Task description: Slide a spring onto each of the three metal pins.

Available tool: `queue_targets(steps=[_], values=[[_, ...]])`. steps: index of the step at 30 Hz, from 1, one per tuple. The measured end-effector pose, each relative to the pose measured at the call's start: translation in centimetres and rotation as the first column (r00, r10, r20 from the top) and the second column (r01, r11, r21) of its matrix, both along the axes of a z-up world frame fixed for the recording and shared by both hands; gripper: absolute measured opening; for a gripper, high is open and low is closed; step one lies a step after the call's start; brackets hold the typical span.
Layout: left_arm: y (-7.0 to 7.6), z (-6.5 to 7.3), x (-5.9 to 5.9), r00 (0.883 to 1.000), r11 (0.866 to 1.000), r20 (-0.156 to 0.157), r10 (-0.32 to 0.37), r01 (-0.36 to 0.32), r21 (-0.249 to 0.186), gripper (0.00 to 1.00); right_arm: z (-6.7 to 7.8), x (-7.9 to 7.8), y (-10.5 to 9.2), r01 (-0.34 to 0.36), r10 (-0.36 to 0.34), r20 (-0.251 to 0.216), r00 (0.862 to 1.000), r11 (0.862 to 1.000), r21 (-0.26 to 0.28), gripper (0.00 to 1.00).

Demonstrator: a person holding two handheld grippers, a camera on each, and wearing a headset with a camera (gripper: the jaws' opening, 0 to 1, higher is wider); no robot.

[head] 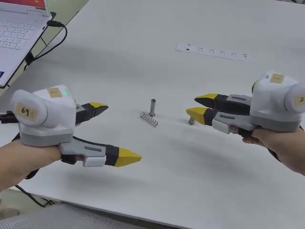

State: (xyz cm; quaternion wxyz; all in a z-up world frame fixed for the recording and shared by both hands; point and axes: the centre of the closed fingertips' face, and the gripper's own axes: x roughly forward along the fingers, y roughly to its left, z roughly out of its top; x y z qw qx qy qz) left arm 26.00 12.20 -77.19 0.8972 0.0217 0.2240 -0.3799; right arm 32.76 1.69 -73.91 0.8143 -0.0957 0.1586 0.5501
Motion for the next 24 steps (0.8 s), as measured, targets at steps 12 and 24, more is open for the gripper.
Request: queue_targets(steps=[12, 24], values=[[0.5, 0.2, 0.1, 1.000, 1.000, 0.006, 0.015, -0.015, -0.001, 0.95, -0.3, -0.5, 1.7, -0.022, 0.022, -0.008, 1.000, 1.000, -0.004, 0.19], [0.8, 0.2, 0.1, 1.000, 1.000, 0.004, 0.018, -0.018, -0.002, 0.95, -0.9, -1.3, 4.6, -0.068, 0.068, -0.018, 0.998, 0.997, -0.024, 0.18]])
